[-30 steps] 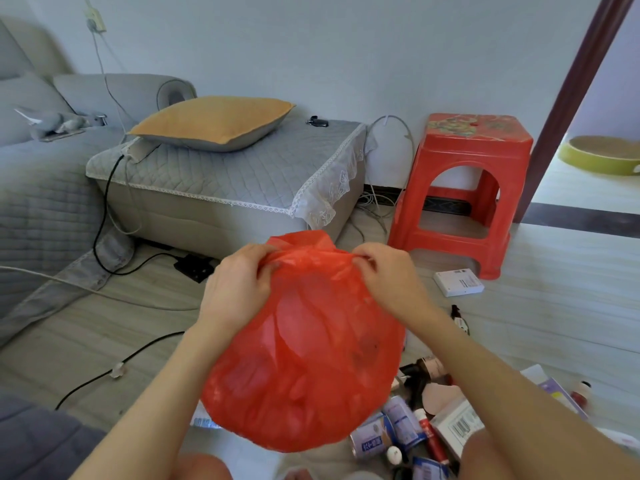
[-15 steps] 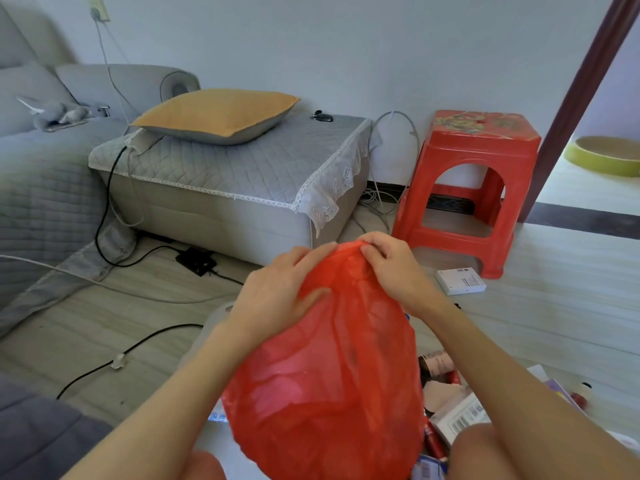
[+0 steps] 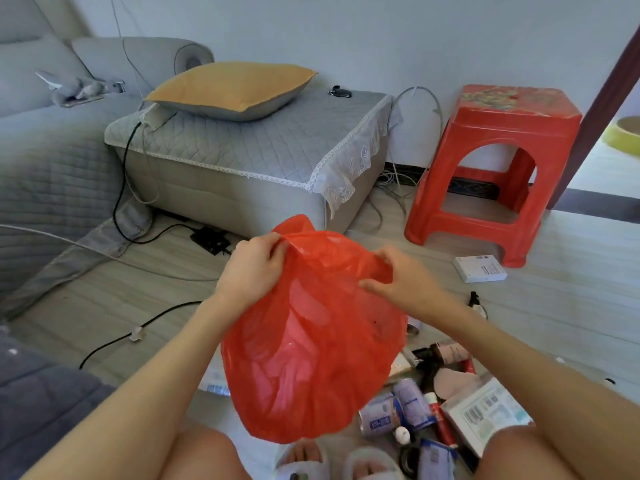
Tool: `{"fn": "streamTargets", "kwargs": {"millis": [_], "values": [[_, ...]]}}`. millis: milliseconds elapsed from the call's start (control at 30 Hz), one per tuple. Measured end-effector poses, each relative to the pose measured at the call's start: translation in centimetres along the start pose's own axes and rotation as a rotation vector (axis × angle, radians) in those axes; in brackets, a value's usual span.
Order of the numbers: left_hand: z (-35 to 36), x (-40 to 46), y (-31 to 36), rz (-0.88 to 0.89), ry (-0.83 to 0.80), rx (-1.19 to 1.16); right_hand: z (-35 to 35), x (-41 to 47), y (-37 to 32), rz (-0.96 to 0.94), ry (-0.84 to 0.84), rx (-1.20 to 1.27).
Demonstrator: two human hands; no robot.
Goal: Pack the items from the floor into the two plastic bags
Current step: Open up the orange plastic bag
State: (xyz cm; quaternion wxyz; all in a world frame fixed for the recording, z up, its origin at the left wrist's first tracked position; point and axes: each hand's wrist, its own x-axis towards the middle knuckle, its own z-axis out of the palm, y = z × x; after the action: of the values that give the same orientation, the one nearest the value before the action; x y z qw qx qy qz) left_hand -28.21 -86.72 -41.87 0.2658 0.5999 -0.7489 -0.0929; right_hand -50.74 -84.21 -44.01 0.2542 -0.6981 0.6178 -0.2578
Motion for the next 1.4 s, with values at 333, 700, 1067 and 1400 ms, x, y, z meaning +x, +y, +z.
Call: {"fn": "streamTargets", "kwargs": {"millis": [333,700,1067,1400], "values": [[4.7,2.5,-6.4,-0.100,0.053,0.142,0.9,8.0,4.7,-0.084,0.292,-0.345],[18.5,0.8,-15.2,-0.646,0.038,-0.275,15.2,9.7,16.8,0.292,-0.244,-0.148],[18.5,1.5,-17.9,-0.430,-0.050,0.052,13.9,15.2,17.5,0.271,0.217,-0.185],[19.0,2.3,-15.8,-0.433,-0.112,0.236,14.8,15.7,17.2,0.180,0.279,-0.008]]}}
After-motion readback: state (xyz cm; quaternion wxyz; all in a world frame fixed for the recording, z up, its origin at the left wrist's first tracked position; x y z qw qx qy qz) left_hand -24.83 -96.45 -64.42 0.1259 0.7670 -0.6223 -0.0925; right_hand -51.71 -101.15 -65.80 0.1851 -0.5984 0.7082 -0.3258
